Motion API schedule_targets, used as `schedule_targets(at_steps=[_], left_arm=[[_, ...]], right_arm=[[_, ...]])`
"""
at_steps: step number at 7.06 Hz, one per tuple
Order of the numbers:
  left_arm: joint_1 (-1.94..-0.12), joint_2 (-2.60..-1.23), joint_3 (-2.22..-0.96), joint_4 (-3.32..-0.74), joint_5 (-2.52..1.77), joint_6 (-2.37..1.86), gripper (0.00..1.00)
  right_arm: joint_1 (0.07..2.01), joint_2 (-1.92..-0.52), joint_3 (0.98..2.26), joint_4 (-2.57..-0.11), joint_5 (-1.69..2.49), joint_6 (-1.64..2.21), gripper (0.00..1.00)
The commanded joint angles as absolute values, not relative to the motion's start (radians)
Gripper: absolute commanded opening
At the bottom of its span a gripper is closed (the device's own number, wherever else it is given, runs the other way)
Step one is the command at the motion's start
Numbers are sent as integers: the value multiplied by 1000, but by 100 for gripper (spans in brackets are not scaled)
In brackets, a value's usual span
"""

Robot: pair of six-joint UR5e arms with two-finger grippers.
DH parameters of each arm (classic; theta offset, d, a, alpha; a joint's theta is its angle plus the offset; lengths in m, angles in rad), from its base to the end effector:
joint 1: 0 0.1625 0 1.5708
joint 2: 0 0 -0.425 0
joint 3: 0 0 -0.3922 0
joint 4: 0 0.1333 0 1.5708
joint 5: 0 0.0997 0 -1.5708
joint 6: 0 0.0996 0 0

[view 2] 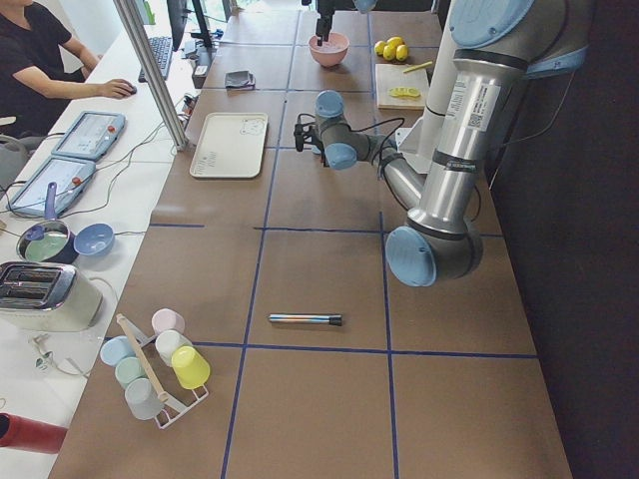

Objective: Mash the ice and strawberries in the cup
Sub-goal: 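Carry the strawberry with the left gripper over the blue cup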

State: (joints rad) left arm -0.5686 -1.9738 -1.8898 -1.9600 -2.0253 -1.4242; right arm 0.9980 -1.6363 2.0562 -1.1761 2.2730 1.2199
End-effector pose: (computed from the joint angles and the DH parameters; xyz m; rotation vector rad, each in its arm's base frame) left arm 0.4451 -0.3907 0.2446 0.0012 1.1617 -0.1211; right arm -0.1881 -0.4189 0.4063 -0.0302 -1.0234 0.3041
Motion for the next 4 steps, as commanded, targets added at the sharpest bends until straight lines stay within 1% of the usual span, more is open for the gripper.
schedule_targets(at_steps=[1, 2, 4], left_arm=[[-468, -2201, -1853, -1712, -1905, -1502, 8], [-468, -2236, -1824, -1694, -1899, -1496, 8], [-469, -2328, -1723, -1680, -1872, -1494, 7]], right_arm=[[997, -1635, 2046, -1175, 2272, 1215, 100], [997, -1635, 2046, -1175, 2272, 1216, 100], [997, -1635, 2049, -1175, 2270, 1221, 100]])
